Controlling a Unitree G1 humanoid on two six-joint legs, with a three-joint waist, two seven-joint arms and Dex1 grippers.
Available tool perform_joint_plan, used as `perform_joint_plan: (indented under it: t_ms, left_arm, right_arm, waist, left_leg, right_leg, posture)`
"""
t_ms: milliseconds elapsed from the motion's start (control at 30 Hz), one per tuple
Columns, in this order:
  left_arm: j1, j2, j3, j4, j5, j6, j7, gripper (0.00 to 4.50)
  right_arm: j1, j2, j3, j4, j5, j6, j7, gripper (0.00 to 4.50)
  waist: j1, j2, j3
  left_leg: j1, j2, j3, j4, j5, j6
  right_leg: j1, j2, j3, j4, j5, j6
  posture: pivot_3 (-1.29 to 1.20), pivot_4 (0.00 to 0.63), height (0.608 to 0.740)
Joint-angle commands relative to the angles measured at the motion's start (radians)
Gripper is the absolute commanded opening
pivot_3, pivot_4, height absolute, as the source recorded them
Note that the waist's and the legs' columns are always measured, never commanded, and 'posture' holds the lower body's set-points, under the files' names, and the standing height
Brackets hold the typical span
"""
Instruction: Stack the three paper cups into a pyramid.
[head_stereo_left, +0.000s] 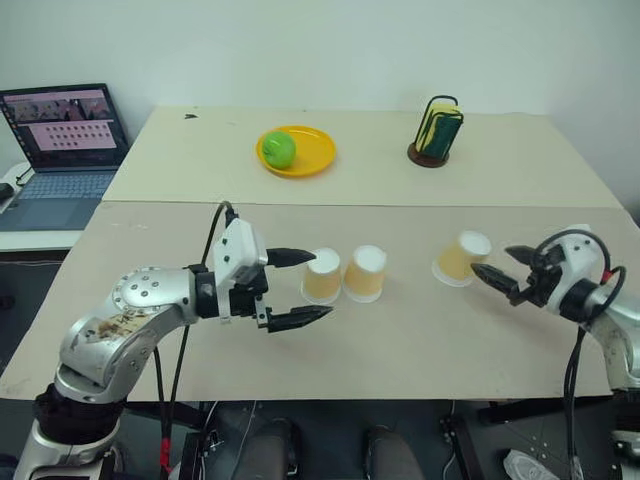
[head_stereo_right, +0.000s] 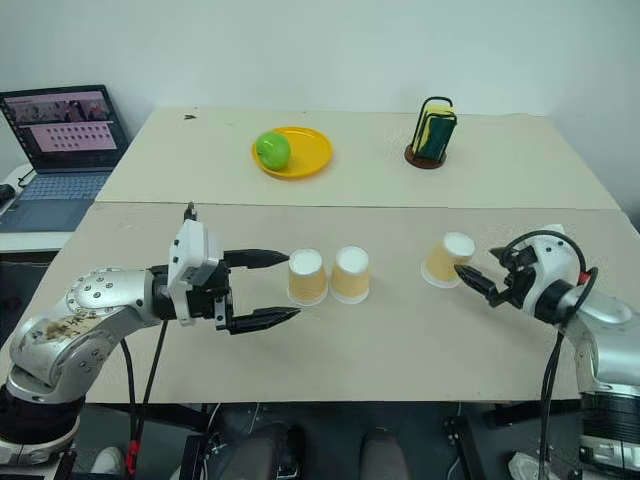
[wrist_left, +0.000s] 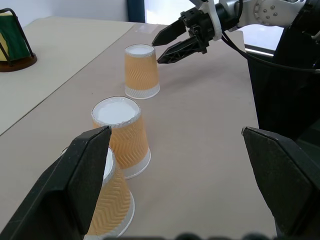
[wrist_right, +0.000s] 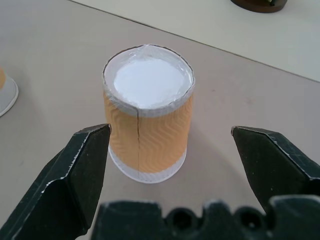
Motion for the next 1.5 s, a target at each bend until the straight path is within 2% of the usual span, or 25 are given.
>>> perform_joint_plan:
  t_ms: [33,567,1000,1133,1200,1367,1500]
  left_arm:
    - [0.000,0.010,0.018,-0.034,-0.015,0.000,0.017,4.47]
    - [0.002,0.014,0.007,-0.043,-0.028,0.010,0.051,4.47]
    - [0.006,0.017,0.000,-0.049,-0.025,0.021,0.056,4.47]
    - [0.008,0.017,0.000,-0.047,-0.024,0.021,0.055,4.50]
    - [0.010,0.017,-0.002,-0.044,-0.022,0.018,0.052,4.50]
    - [0.012,0.018,-0.007,-0.036,-0.015,0.011,0.043,4.50]
    - [0.014,0.018,-0.010,-0.033,-0.013,0.008,0.037,4.50]
  right_arm:
    - [-0.053,-0.002,0.010,0.035,-0.016,-0.039,0.008,4.50]
    - [-0.245,0.060,0.090,0.228,-0.064,-0.116,0.021,4.50]
    - [-0.280,0.071,0.095,0.270,-0.082,-0.135,0.026,4.50]
    - [-0.275,0.074,0.098,0.267,-0.081,-0.138,0.029,3.15]
    - [-0.274,0.077,0.099,0.262,-0.081,-0.138,0.028,2.64]
    - [-0.264,0.078,0.083,0.209,-0.062,-0.130,0.026,2.64]
    - [-0.230,0.054,0.055,0.028,-0.010,-0.061,0.030,2.64]
  waist:
    - [0.002,0.000,0.000]
    - [0.001,0.000,0.000]
    - [-0.002,0.000,0.000]
    - [-0.002,0.000,0.000]
    - [-0.002,0.000,0.000]
    - [-0.003,0.000,0.000]
    - [-0.002,0.001,0.000]
  left_leg:
    - [0.000,0.000,0.000,0.000,0.000,0.000]
    - [0.000,0.000,0.000,0.000,0.001,-0.001]
    - [-0.001,0.000,0.000,-0.001,0.003,-0.005]
    - [-0.001,0.000,0.000,-0.001,0.003,-0.005]
    - [0.000,0.000,0.000,-0.001,0.003,-0.005]
    - [-0.001,0.000,0.000,-0.001,0.003,-0.005]
    - [-0.001,0.000,0.000,-0.001,0.003,-0.005]
  right_leg:
    - [0.000,0.000,0.000,0.000,0.000,0.000]
    - [0.000,0.000,0.000,0.000,0.000,0.000]
    - [0.000,0.001,0.000,0.000,0.000,0.000]
    - [0.000,0.001,0.000,0.000,0.000,0.000]
    - [0.000,0.001,0.000,0.000,0.000,0.000]
    - [0.000,0.001,0.000,0.000,0.000,0.000]
    - [-0.001,0.001,0.000,0.000,0.000,0.000]
  posture:
    - [0.00,0.150,0.726]
    - [0.00,0.150,0.726]
    - [0.00,0.150,0.726]
    - [0.00,0.150,0.726]
    - [0.00,0.150,0.726]
    - [0.00,0.150,0.726]
    - [0.00,0.150,0.726]
